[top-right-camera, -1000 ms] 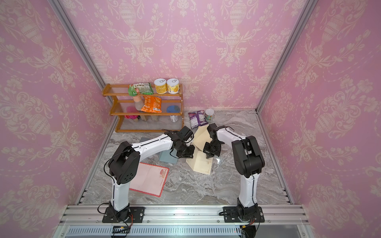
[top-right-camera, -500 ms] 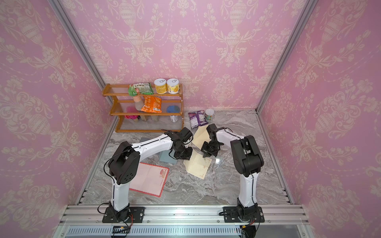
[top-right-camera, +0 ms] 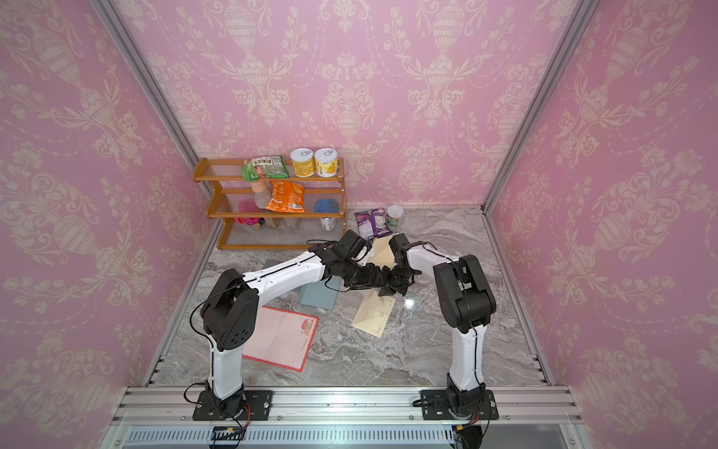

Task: Fold the letter paper in half and place it into the envelope
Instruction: Fold the letter paper at the center of the board.

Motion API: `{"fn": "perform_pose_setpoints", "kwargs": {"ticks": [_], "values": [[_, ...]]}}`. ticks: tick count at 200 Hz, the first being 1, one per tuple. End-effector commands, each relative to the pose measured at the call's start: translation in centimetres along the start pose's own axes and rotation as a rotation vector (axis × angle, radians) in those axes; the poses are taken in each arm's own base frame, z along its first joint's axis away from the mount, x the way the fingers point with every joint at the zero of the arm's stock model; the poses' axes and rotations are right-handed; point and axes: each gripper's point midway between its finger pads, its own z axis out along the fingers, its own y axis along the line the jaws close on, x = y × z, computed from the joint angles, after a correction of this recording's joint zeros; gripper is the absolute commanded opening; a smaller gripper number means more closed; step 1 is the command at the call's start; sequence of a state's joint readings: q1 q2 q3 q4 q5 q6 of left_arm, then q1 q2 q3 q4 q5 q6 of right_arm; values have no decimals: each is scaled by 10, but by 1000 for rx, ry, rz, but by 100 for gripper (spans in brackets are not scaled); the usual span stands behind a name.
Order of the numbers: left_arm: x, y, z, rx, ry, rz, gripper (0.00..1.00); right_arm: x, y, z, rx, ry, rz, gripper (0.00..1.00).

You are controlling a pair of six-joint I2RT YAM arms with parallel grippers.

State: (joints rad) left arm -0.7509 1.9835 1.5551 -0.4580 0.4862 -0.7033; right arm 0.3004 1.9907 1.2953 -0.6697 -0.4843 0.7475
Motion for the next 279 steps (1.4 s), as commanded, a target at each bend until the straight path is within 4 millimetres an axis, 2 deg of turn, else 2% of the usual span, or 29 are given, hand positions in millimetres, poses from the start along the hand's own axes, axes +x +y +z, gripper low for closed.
{"fn": "perform_pose_setpoints", "kwargs": {"ticks": [1, 52, 90, 102, 130, 135, 160, 173, 185, 200, 214, 235, 279], "values": [[3, -18, 3, 76, 10, -5, 63, 0, -16, 3, 40, -12, 45, 0], [10, -4, 15, 52, 26, -20, 63, 10, -30, -50, 74, -76, 59, 0], [14, 7, 26, 38, 40, -39, 63, 19, -37, -68, 68, -85, 74, 6], [16, 9, 29, 37, 49, -41, 63, 22, -40, -71, 66, -87, 79, 11], [20, 17, 28, -2, 59, -31, 63, 24, -36, -75, 32, -93, 79, 35], [20, 19, 26, -17, 59, -26, 63, 31, -45, -68, 45, -70, 92, 39], [27, 35, 16, -94, 76, -11, 66, 35, -44, -67, 29, -65, 94, 44], [31, 44, 10, -122, 84, -11, 80, 35, -43, -63, 16, -63, 95, 40], [34, 51, 4, -144, 87, -9, 93, 37, -40, -57, 11, -53, 91, 29], [38, 61, -2, -164, 89, -10, 99, 41, -35, -48, 19, -35, 75, 12], [41, 70, -6, -172, 94, -30, 99, 44, -33, -37, 34, -18, 66, 1], [42, 81, -7, -168, 93, -60, 99, 48, -37, -24, 70, 0, 63, 0], [42, 84, 3, -144, 108, -78, 99, 48, -50, -5, 137, 25, 65, 0]]}}
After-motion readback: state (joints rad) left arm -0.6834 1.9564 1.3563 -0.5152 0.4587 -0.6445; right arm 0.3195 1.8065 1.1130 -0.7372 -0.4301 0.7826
